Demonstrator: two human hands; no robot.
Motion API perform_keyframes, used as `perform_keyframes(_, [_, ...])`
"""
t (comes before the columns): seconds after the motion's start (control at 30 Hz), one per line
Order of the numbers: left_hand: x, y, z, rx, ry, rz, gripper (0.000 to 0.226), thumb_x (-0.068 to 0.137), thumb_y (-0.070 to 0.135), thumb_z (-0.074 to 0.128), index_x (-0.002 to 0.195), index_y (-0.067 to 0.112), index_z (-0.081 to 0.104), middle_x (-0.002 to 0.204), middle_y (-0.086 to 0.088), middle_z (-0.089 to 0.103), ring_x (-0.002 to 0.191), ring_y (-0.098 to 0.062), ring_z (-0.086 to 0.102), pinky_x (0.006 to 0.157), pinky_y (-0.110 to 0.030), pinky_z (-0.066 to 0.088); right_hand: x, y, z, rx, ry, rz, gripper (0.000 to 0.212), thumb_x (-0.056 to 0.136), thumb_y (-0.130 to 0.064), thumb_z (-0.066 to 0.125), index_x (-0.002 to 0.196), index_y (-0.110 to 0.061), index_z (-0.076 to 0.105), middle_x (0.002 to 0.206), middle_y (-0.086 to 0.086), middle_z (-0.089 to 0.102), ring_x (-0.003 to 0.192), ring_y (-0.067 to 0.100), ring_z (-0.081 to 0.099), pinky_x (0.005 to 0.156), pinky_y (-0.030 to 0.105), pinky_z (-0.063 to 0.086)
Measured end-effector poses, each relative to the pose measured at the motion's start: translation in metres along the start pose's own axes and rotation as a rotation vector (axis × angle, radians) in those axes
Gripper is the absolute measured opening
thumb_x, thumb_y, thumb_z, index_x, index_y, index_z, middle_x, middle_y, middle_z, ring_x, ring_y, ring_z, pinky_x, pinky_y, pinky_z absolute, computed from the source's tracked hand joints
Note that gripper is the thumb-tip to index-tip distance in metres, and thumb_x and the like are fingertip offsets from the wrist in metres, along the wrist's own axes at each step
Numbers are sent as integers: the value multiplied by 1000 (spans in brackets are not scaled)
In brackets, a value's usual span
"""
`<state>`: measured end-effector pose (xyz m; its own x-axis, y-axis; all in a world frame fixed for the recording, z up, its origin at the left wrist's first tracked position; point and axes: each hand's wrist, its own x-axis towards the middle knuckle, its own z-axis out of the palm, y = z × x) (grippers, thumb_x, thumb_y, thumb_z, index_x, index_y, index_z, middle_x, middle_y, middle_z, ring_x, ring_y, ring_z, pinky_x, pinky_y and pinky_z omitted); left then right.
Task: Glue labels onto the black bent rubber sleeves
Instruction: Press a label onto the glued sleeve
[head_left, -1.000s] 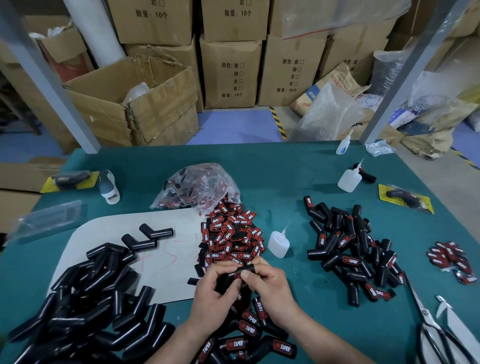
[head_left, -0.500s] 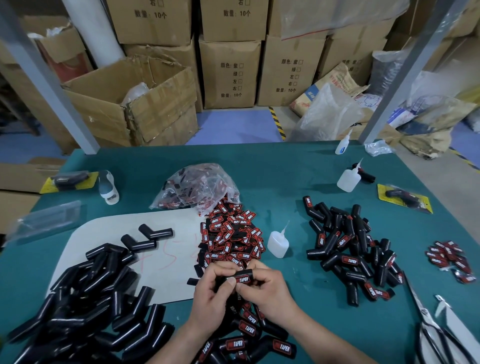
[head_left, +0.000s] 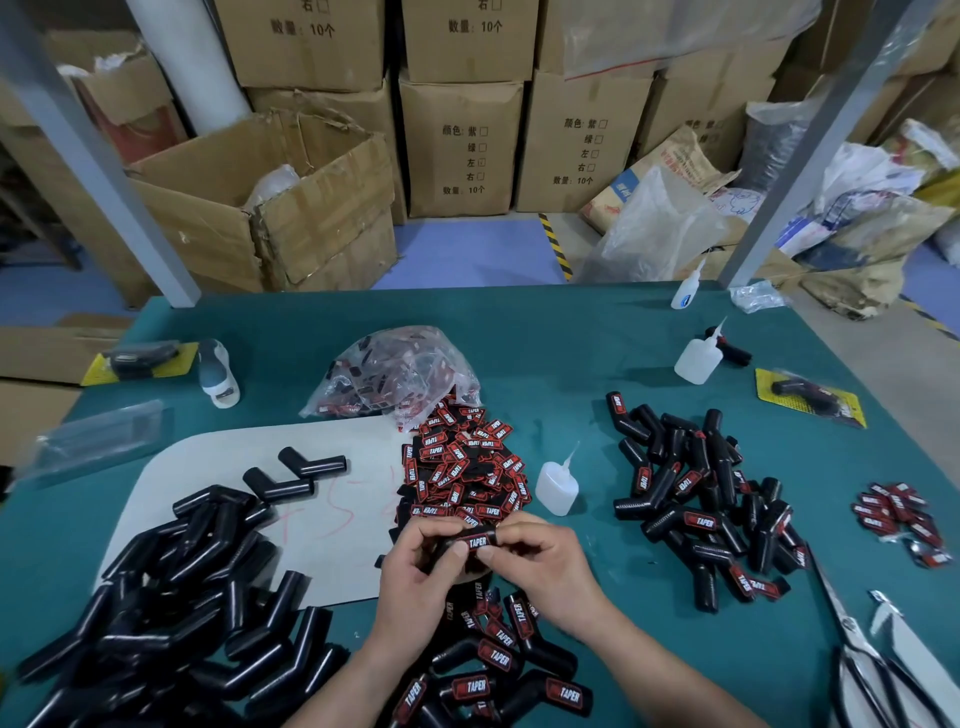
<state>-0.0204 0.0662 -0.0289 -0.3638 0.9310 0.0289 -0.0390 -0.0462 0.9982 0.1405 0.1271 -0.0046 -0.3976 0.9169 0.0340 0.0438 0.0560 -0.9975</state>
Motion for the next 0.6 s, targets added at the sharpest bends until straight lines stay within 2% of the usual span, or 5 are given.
perform_keyframes(0.13, [-2,-2,2,-26,-28,6,22,86,-17,69,100,1,66,107,-16,72,100,-20,72,78,-20,59,0,3,1,13,17,-9,28,79,-24,81,69,-1,69,67,-4,48,64,11,42,61,27,37])
perform_keyframes(0.3, [-2,-3,1,-87,-34,-12,22,87,-17,68,100,0,64,110,-13,71,103,-27,71,78,-35,63,0,3,0,41,11,3,26,79,-24,81,72,-1,71,69,-3,51,66,13,44,63,28,39])
perform_keyframes(0.4, [-3,-1,1,-61,-34,55,21,85,-2,77,100,8,66,112,-10,71,104,-26,71,84,-41,62,0,1,3,75,16,42,22,79,-24,78,71,-5,71,69,-2,50,66,15,45,64,29,40])
perform_keyframes(0.5, [-5,7,3,-16,-45,130,20,80,25,78,97,32,69,112,-3,73,105,-21,70,91,-32,58,-1,0,4,93,51,63,25,81,-17,74,61,-6,65,65,0,48,61,14,43,61,28,38])
perform_keyframes(0.6, [-5,5,4,-2,-50,162,21,80,28,77,97,39,70,111,2,74,105,-18,71,92,-25,55,-2,-2,5,84,65,61,30,81,-12,72,54,-19,62,62,-5,48,60,10,43,61,24,37])
